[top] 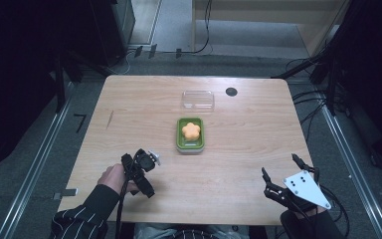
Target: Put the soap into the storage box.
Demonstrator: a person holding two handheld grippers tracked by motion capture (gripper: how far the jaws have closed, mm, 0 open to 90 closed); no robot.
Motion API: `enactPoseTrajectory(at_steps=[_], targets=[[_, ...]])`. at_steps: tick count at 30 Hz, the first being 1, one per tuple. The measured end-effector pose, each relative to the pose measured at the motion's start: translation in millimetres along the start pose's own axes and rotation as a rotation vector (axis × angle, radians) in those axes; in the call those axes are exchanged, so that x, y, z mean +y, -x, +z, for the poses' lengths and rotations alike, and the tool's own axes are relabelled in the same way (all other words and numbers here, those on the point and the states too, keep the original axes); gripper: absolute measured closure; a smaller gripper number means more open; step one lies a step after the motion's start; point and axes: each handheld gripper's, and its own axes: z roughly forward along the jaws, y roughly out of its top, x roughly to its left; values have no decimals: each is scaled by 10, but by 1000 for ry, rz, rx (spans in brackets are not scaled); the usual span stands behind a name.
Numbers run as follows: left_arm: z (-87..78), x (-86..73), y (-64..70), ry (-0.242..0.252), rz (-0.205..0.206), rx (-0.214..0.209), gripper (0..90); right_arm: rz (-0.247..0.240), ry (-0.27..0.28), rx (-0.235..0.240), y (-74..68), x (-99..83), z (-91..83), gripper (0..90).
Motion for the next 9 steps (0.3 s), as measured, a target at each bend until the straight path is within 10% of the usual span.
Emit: enactPoseTrajectory(at_steps=[9], targets=[[53, -19, 32, 0, 13, -9, 0, -5, 2, 2, 2, -1, 7, 133]])
